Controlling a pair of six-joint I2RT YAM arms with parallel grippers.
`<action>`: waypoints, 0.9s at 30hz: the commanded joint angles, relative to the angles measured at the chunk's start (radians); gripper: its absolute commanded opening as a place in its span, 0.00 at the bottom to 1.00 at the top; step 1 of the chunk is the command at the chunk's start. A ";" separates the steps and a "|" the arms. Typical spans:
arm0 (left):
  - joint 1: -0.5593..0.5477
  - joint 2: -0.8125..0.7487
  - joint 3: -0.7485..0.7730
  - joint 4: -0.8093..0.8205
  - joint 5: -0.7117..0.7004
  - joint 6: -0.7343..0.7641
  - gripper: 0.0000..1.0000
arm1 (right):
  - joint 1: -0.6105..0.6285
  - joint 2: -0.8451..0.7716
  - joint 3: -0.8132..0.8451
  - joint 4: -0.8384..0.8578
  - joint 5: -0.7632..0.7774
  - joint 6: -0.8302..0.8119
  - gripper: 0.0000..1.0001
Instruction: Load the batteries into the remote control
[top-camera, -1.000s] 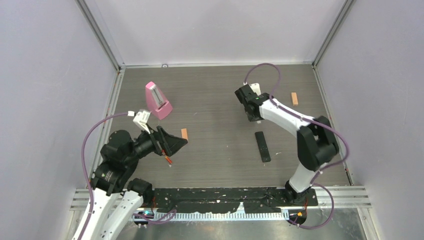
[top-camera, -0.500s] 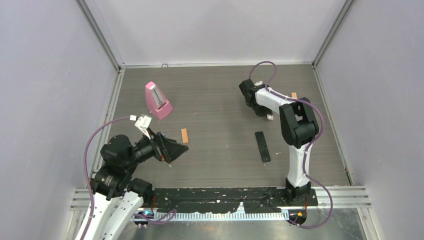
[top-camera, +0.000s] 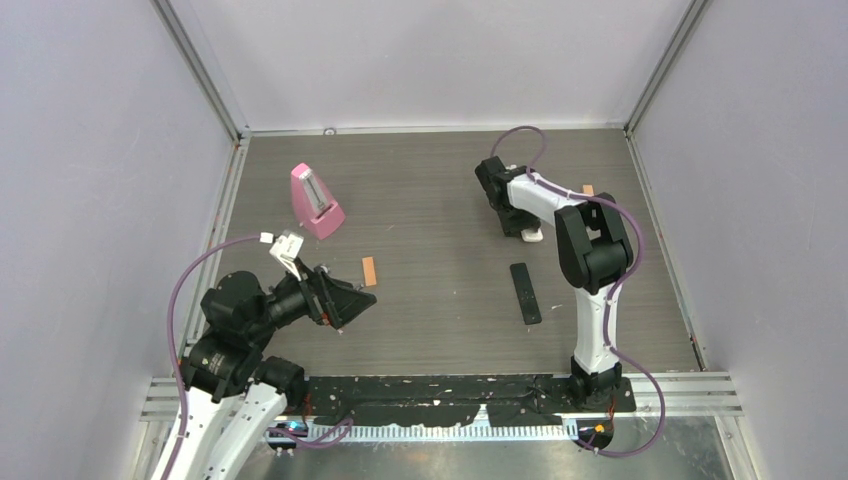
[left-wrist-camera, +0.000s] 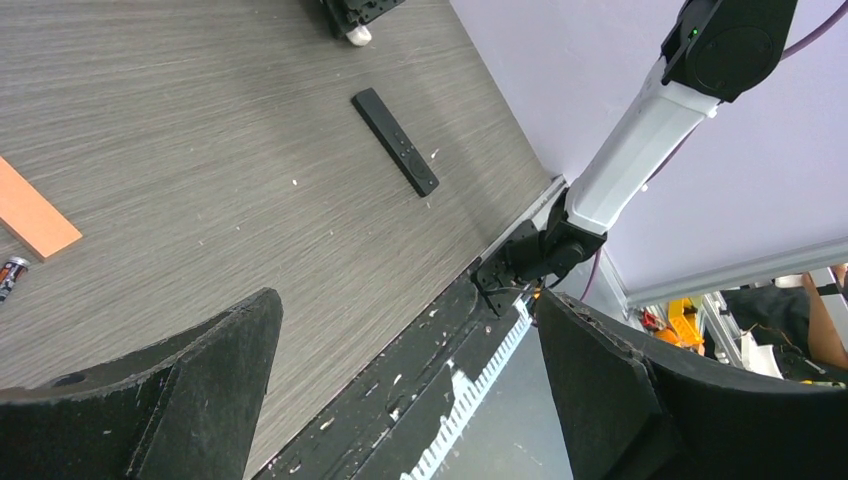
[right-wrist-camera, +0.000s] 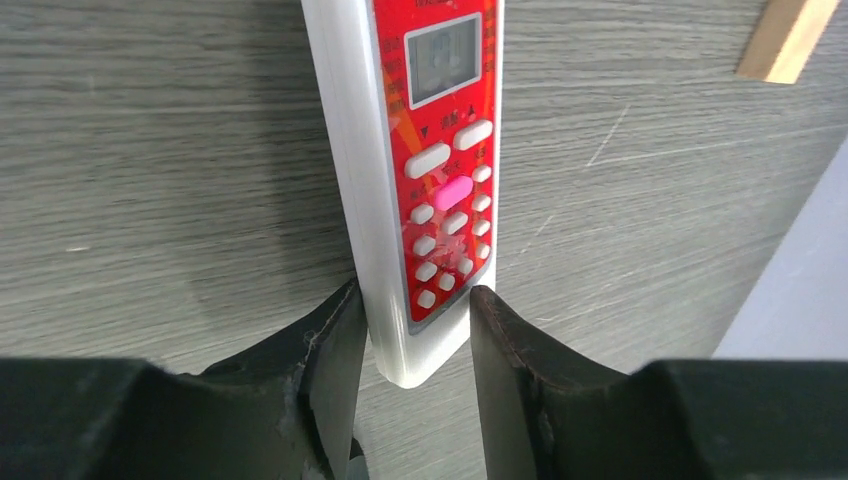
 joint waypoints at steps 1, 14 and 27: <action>0.003 -0.033 0.003 0.010 -0.009 0.016 1.00 | 0.002 -0.036 -0.005 0.018 -0.066 -0.001 0.49; 0.003 -0.059 0.002 -0.056 -0.054 0.030 1.00 | 0.003 -0.262 -0.233 0.098 -0.274 0.061 0.77; 0.003 -0.087 -0.011 -0.101 -0.034 -0.027 1.00 | 0.004 -0.535 -0.671 0.273 -0.489 0.137 0.78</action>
